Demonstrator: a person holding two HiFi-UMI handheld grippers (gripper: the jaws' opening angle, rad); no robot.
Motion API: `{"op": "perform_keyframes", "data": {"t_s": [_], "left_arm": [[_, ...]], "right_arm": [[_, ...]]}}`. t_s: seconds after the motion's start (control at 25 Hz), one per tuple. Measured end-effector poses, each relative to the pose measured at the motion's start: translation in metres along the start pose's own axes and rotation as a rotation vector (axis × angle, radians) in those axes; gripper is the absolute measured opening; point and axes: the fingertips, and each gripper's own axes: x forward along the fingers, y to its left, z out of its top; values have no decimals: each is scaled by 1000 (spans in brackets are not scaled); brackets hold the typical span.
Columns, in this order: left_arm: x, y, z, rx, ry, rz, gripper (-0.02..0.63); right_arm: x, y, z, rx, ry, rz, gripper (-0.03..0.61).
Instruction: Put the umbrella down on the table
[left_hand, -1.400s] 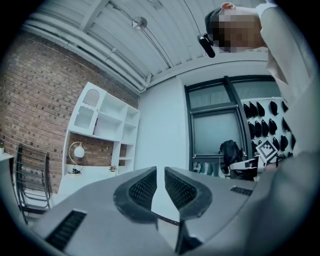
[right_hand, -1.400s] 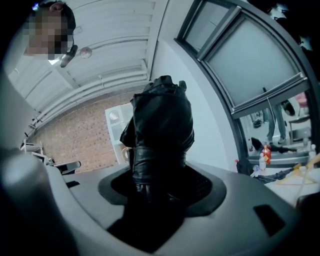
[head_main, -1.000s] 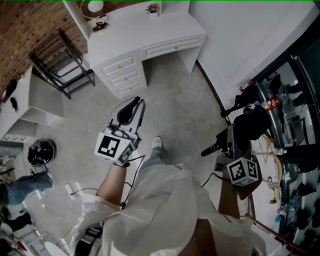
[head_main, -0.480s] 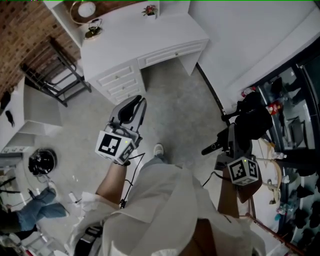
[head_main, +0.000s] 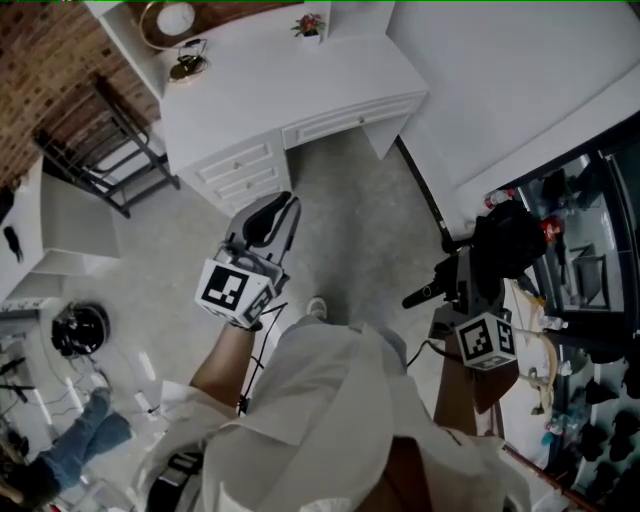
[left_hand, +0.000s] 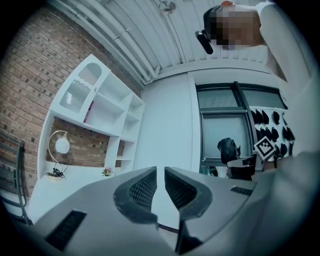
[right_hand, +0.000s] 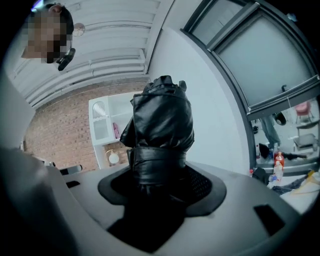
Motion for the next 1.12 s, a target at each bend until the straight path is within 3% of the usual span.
{"op": "perform_keyframes", "data": {"t_s": [0.6, 1.12], "left_arm": [[52, 35, 1, -18, 2, 2, 66], [194, 65, 11, 14, 18, 30, 66]], "right_arm": [[83, 4, 8, -4, 7, 59, 270], [224, -52, 36, 30, 46, 129, 270]]}}
